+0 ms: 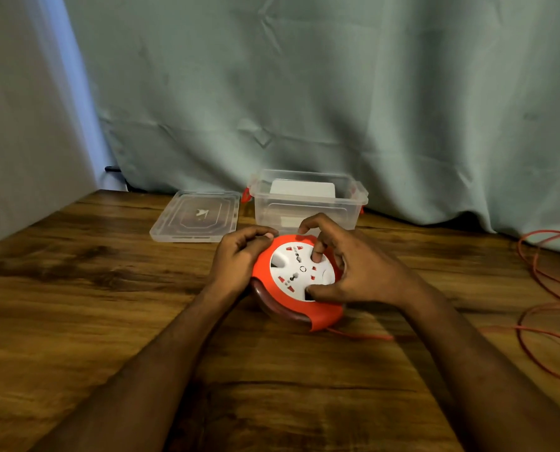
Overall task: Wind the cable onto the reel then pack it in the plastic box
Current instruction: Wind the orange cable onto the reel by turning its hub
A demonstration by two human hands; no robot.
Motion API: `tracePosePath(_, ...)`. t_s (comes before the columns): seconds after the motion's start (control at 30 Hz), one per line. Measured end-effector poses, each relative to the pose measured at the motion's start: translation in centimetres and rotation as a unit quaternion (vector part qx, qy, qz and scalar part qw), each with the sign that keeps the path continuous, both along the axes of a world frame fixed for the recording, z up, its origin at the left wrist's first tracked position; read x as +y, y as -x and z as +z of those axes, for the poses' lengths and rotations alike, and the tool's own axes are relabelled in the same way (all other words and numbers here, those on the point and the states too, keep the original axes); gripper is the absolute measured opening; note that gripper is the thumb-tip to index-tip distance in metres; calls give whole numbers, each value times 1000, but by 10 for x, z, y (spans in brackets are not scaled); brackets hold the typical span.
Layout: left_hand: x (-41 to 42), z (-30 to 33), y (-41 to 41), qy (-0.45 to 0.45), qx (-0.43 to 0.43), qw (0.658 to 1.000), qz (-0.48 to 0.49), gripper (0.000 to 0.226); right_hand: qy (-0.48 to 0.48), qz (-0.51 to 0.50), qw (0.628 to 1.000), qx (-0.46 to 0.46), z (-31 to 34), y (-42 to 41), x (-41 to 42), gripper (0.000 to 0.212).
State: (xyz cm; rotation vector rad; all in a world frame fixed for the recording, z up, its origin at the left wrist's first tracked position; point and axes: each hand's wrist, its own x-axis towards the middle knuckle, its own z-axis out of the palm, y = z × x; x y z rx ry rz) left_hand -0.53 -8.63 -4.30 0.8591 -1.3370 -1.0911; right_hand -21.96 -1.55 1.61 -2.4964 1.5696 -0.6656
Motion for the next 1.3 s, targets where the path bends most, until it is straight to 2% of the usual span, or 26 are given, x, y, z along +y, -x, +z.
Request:
tracePosePath(0.33,-3,-1,0,-1,9,1000,6,16,39,-52,997,29,-8,-7,-3,61)
tracePosePath(0.5,-4,-2,-1,-6,9,1000,4,14,73,-77,994,34,-16,-21,-7,61)
tracePosePath(0.63,-4,-2,-2,-7,9,1000,4,14,84,-59,994,28,-13,-23,-4,56)
tracePosePath(0.73,-2,0,-1,-15,8,1000,9,12,56,1,998,-19,-4,-13,0,75)
tracePosePath(0.83,1,1,0,-14,-1,1000,7,11,13,26,1000,9,2,-6,1,105)
tracePosePath(0.9,2,2,1,-11,-7,1000,9,11,-10,31,999,22,0,-4,-1,114)
tracePosePath(1.17,1,0,1,-10,-19,1000,6,11,-62,62,996,-16,3,11,-8,124)
tracePosePath(1.3,4,1,2,-17,-29,999,4,13,-56,57,997,5,4,10,-6,125)
